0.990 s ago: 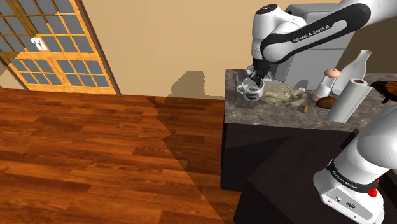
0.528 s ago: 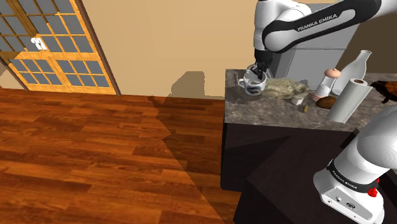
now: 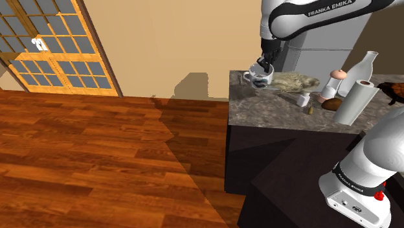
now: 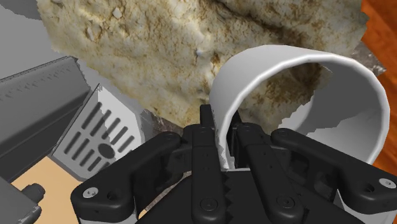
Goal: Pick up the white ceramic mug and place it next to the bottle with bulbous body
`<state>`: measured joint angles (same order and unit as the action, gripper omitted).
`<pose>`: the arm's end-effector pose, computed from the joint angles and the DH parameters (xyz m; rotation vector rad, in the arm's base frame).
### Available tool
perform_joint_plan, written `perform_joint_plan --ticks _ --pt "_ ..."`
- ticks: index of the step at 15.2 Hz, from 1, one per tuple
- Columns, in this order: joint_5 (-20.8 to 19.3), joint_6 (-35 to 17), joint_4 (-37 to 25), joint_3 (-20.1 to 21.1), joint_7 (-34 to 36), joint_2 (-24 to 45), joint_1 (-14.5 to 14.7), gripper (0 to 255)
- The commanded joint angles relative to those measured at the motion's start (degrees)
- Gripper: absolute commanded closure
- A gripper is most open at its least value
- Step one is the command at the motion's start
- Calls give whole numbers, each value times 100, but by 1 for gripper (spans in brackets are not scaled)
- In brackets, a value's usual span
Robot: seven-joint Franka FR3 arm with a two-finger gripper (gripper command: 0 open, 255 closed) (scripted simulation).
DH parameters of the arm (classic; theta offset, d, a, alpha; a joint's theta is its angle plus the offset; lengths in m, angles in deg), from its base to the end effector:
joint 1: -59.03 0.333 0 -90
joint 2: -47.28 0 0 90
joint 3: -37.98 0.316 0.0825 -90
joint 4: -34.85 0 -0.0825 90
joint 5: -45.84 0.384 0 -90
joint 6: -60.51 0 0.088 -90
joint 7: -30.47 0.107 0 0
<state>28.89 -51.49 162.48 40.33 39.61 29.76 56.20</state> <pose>0.4648 -0.0220 0.5034 2.8541 -0.0892 0.0766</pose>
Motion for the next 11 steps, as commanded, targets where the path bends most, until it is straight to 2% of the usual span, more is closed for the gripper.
perform_joint_plan --ticks 1,11 --pt "20 149 -131 9 -34 -22 7 255" --pt "92 887 -846 27 -233 -68 19 255"
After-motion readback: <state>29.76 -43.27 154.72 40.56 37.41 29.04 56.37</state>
